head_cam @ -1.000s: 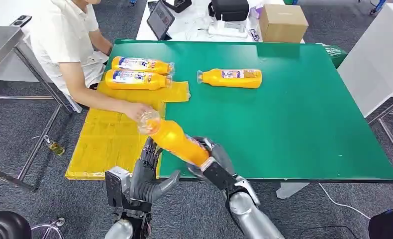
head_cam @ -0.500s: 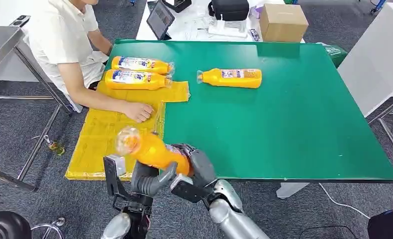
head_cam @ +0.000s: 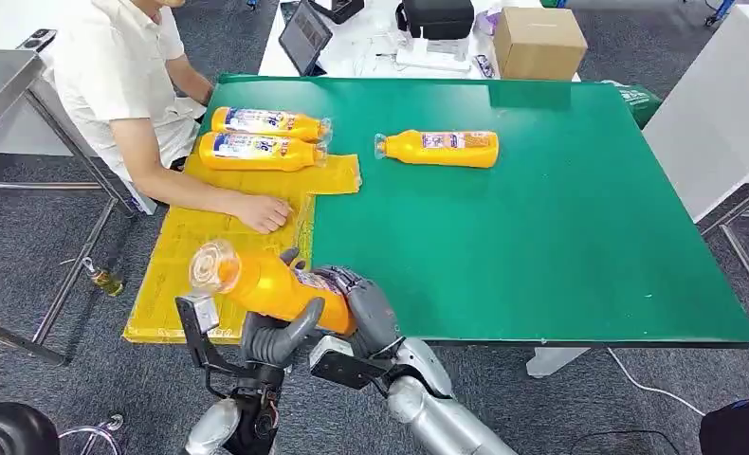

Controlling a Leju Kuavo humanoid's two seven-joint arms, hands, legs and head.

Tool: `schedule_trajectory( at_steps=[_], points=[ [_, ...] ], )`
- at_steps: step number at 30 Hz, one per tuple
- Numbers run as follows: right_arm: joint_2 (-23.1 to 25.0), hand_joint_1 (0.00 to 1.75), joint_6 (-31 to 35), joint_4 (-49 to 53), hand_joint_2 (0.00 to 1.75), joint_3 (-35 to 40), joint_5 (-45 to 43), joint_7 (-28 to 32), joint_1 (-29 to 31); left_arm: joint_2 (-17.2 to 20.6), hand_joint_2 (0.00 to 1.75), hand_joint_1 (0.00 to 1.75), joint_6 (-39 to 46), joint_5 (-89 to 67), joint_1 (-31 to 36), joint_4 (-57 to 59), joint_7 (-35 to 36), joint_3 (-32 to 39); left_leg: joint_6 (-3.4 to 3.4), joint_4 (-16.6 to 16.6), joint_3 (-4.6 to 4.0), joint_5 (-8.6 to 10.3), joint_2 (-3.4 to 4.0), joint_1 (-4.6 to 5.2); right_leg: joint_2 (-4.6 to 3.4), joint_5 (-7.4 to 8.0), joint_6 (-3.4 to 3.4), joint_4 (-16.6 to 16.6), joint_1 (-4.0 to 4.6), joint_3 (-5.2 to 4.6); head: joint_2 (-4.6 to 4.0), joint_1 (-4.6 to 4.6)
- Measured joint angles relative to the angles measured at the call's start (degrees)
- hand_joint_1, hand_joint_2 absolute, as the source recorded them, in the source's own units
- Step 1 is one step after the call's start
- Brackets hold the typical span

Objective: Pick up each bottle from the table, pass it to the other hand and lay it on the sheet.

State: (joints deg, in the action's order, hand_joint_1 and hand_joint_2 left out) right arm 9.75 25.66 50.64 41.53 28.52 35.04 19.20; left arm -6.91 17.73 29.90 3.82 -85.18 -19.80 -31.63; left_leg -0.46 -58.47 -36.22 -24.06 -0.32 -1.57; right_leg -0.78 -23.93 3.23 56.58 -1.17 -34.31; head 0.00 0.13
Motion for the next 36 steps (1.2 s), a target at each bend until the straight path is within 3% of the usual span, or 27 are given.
schedule_trajectory(
  at_steps=[4,5,13,17,21,23,24,25,28,32,36],
  points=[
    [0.5,0.00,-1.5,-0.7,1.75,0.6,-1.7,0.2,0.3,0.0,1.75,1.75,0.2,-1.6,-0.5,-1.7,-2.4,0.7,0.00,0.0,-0.01,0.00,0.01,0.00,0.00,0.00,0.00,0.0,0.00,-0.03,0.00,0.00],
    [0.6,0.00,-1.6,-0.9,0.00,0.7,-1.8,0.2,0.3,0.0,1.75,1.75,0.2,-1.7,-0.5,-2.0,-2.6,0.8,0.00,0.0,-0.01,0.00,0.02,0.00,0.00,0.00,0.00,0.0,0.00,-0.03,0.00,0.02],
    [1.1,0.00,-1.4,-1.9,0.00,1.2,-1.4,0.4,0.4,0.0,1.75,1.75,1.9,-2.9,-1.6,-3.5,-4.8,1.5,0.00,0.0,-0.01,0.00,0.02,0.00,0.00,0.00,0.00,0.0,-0.01,-0.05,0.00,0.00],
    [0.9,0.00,4.4,-2.6,0.00,1.3,-0.9,1.6,-1.2,0.2,1.75,1.75,5.1,-7.0,-1.7,-4.3,-6.2,2.1,0.00,0.0,-0.02,-0.01,0.00,0.00,0.00,0.00,0.00,0.0,0.00,-0.02,0.00,0.02],
    [0.8,0.00,4.8,-2.6,0.00,1.2,-0.9,1.6,-1.4,0.2,1.75,1.75,5.2,-7.3,-1.7,-4.3,-6.2,2.2,0.00,0.0,-0.02,-0.01,0.00,0.00,0.00,0.00,0.00,0.0,0.00,-0.02,0.00,0.02],
    [0.4,0.00,8.1,-2.6,0.00,0.9,-0.6,2.3,-2.6,1.0,1.75,1.75,6.8,-10.7,-1.7,-4.5,-6.3,2.9,-0.01,0.0,-0.04,-0.01,-0.01,0.00,0.01,0.00,0.00,0.0,0.00,-0.02,0.00,0.02],
    [-0.2,0.00,13.4,-0.9,0.00,-2.2,3.2,3.8,-5.7,3.1,1.75,1.75,10.2,-20.8,-2.1,-4.5,-6.3,5.3,-0.01,0.0,-0.06,-0.02,-0.02,0.00,0.01,-0.01,0.00,0.0,0.00,-0.05,0.00,0.00],
    [0.2,0.00,14.0,6.8,0.00,-9.9,14.4,4.6,-10.4,4.4,1.75,1.75,18.7,-38.0,-2.8,-3.9,-6.2,9.3,-0.01,0.0,-0.10,-0.02,-0.03,-0.02,0.01,-0.03,-0.02,0.0,0.02,-0.08,0.00,0.04],
    [2.0,0.00,14.2,15.9,0.00,-18.0,22.0,4.8,-13.6,4.9,1.75,1.75,21.9,-52.6,-3.0,-3.0,-5.8,14.4,-0.01,0.0,-0.11,0.00,-0.02,-0.02,0.01,-0.03,-0.02,0.0,0.02,-0.10,0.00,0.04],
    [4.2,0.00,14.5,28.0,0.00,-26.5,23.9,4.8,-16.1,4.0,1.75,1.75,22.3,-73.4,-2.3,-1.2,-2.2,21.8,0.01,0.0,-0.09,0.02,-0.01,0.01,0.02,-0.01,-0.01,0.0,-0.02,-0.10,0.00,0.04],
    [5.4,0.00,14.5,34.8,0.00,-29.4,22.5,4.8,-17.0,4.2,1.75,1.75,20.5,-90.9,0.8,4.2,6.5,23.3,0.01,0.0,-0.06,0.06,-0.01,0.02,0.02,0.02,-0.01,0.0,-0.03,-0.07,0.00,0.04]
  ],
)
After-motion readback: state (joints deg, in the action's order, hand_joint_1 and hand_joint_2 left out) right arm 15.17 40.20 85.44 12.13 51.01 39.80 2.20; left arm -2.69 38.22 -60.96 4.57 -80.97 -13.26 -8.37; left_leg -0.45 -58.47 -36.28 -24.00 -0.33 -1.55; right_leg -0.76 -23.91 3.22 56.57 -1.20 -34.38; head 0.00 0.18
